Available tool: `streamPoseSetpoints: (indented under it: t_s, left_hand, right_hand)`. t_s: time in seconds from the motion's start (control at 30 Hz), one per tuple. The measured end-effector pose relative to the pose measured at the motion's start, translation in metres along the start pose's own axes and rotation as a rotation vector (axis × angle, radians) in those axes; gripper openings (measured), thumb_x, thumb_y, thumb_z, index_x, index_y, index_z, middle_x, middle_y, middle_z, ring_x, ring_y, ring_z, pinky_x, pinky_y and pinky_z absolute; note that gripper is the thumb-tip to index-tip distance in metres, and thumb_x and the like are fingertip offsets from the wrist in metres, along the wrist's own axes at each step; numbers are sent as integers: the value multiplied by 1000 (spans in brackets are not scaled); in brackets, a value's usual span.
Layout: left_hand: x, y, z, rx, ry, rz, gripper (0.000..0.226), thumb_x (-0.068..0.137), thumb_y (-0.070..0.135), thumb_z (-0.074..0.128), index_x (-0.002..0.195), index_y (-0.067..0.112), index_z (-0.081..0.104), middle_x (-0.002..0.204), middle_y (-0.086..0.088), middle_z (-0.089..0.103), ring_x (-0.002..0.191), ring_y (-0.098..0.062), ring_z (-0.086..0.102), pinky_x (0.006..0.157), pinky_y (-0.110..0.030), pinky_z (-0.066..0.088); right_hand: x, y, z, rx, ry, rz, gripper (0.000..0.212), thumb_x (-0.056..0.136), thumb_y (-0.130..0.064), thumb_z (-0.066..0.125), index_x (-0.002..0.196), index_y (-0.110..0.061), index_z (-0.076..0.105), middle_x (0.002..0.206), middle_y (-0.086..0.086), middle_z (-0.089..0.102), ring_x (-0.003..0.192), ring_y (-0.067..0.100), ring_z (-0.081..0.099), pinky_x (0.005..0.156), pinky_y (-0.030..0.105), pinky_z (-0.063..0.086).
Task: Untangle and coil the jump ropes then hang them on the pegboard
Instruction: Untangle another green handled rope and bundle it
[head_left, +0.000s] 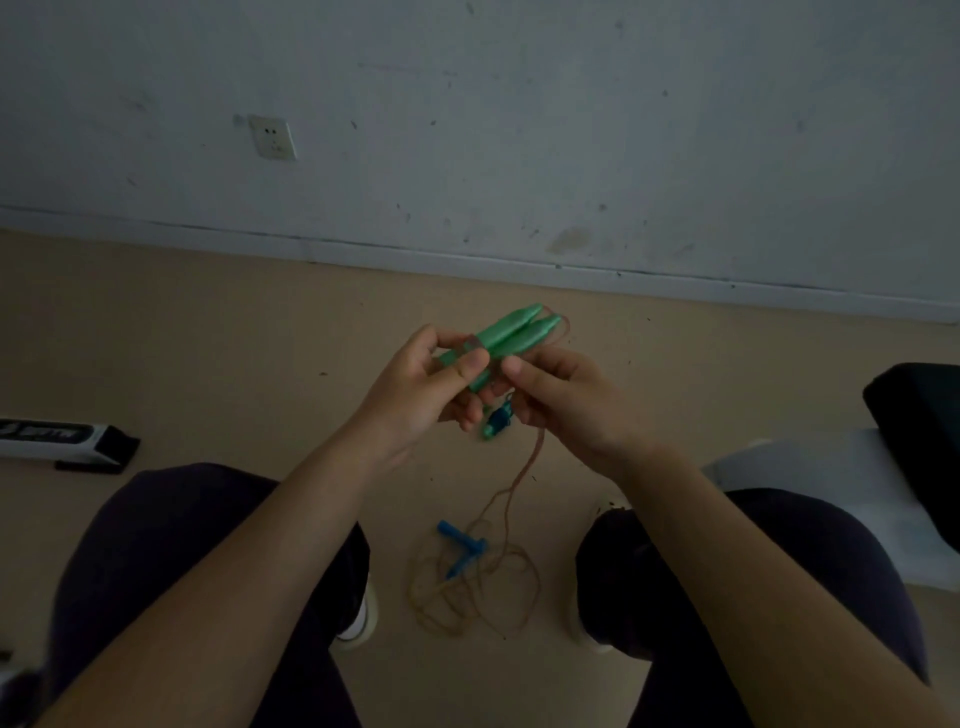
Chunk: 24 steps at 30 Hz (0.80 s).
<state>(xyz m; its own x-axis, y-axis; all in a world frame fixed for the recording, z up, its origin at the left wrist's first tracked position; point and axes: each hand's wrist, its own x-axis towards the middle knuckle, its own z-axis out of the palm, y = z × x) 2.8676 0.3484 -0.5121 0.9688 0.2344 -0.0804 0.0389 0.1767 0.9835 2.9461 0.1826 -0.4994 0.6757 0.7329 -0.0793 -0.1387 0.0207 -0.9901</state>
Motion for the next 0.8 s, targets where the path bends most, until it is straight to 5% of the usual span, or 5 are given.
streamPoseSetpoints:
  t_s: [0.23,0.33,0.5,0.7,0.8]
  left_hand:
    - [-4,1,4,148,-115,-47,36,93,1,65,121,6,43,74,-8,73,57,-21,66,53,-29,55]
    - [-5,4,4,187,-114,-38,37,93,1,65,125,4,46,78,-9,72,58,-22,66,54,-30,53]
    - [-7,4,8,225,-132,-7,22,95,4,63,114,14,62,75,-3,71,58,-21,67,53,-29,54]
    - [-7,5,5,86,-168,-24,26,88,26,73,110,15,67,79,-8,73,59,-22,69,53,-27,54]
    - [-6,5,4,45,-147,-8,25,85,27,75,107,16,70,80,-9,74,58,-21,68,53,-26,54]
  right_hand:
    - [1,-4,-5,-234,40,2,33,99,-22,55,72,-26,73,60,-7,59,50,4,44,48,17,36]
    - [1,-8,-5,-317,46,25,40,99,-24,56,63,-32,72,56,-8,57,47,3,44,46,17,35]
    - [1,-11,-1,-443,50,-4,36,101,-29,51,70,-16,63,46,-11,53,40,0,41,43,14,34]
    - [-2,-14,5,-474,39,-55,57,103,-42,39,52,-38,62,43,-15,50,40,0,41,43,10,32]
    - [-2,-13,4,-375,36,-35,54,101,-46,42,53,-35,62,45,-14,48,41,0,38,43,16,33]
